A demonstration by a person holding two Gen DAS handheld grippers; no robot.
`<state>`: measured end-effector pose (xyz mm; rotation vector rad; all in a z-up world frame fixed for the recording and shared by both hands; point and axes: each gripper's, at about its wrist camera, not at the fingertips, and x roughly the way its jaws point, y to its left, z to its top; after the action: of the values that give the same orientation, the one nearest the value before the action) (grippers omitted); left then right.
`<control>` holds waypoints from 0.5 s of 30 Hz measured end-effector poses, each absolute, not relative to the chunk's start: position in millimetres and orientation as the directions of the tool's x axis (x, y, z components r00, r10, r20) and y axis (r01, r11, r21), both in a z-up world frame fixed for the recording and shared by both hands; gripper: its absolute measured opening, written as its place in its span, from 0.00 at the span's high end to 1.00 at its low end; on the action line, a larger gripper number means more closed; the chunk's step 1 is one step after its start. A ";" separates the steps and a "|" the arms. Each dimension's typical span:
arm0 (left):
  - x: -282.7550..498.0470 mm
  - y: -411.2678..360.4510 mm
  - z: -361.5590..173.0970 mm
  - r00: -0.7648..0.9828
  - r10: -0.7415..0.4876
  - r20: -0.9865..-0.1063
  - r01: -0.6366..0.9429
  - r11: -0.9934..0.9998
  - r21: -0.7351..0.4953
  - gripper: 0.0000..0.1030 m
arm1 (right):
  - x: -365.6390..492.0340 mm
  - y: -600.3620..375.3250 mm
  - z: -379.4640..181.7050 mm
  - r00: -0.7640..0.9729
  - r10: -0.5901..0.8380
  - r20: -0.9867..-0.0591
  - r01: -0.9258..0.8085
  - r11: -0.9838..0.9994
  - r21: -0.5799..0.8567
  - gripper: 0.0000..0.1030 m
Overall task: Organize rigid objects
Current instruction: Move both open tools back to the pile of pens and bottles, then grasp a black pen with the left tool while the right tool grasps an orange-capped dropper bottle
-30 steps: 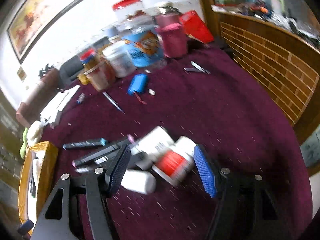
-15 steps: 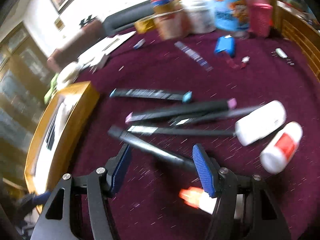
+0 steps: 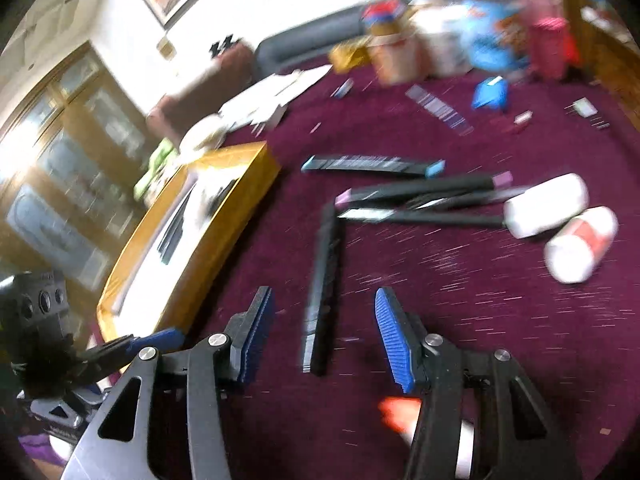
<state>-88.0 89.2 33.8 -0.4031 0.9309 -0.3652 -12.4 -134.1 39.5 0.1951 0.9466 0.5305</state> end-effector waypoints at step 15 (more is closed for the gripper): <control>-0.3 16.7 13.4 0.471 -0.317 -0.823 0.187 0.948 -0.258 0.20 | -41.0 -235.3 24.8 0.566 0.468 -0.679 -0.159 0.870 0.467 0.53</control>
<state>-0.3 16.7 13.4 -0.1387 1.0358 -0.3092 -41.0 -235.3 24.8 0.3761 0.8994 0.3792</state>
